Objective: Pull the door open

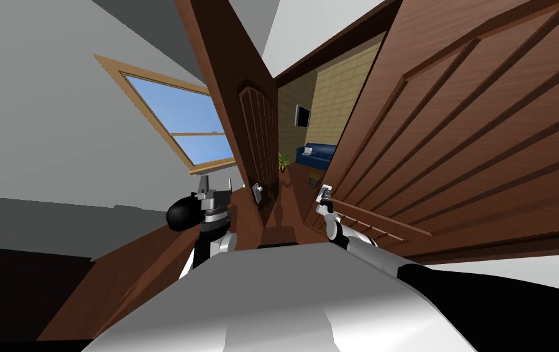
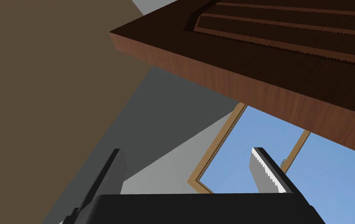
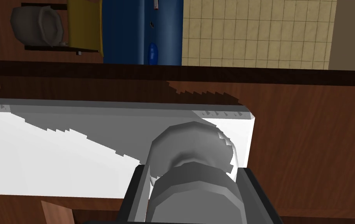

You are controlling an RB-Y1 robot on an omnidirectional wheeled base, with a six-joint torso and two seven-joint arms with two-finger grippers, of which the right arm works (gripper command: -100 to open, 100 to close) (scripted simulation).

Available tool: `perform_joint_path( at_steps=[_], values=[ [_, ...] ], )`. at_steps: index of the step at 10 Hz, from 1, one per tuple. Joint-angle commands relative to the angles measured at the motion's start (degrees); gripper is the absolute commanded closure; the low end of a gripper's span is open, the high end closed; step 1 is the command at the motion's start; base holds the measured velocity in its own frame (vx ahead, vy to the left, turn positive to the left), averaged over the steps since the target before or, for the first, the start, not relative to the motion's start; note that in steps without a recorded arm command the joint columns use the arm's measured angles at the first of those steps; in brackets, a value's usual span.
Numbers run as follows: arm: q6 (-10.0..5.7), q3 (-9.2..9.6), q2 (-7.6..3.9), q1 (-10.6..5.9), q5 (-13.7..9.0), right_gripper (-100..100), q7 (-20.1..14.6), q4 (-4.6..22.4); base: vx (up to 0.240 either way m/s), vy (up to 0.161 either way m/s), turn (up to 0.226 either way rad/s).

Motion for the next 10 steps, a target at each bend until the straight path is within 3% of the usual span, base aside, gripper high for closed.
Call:
perform_joint_path(
  at_steps=[1,7,9,10],
  values=[
    [0.49,0.90,0.37,0.19,0.3,100,-0.5,-0.8,-0.242,0.000,0.067],
    [1.19,6.32,1.24,-0.49,1.8,100,-3.7,-1.0,-0.229,-0.020,0.059],
    [1.33,7.42,1.41,-0.63,2.1,100,-4.3,-1.1,-0.220,-0.021,0.043],
    [0.76,7.03,1.02,-1.03,1.9,100,-4.1,0.0,-0.106,-0.009,0.028]
  ],
)
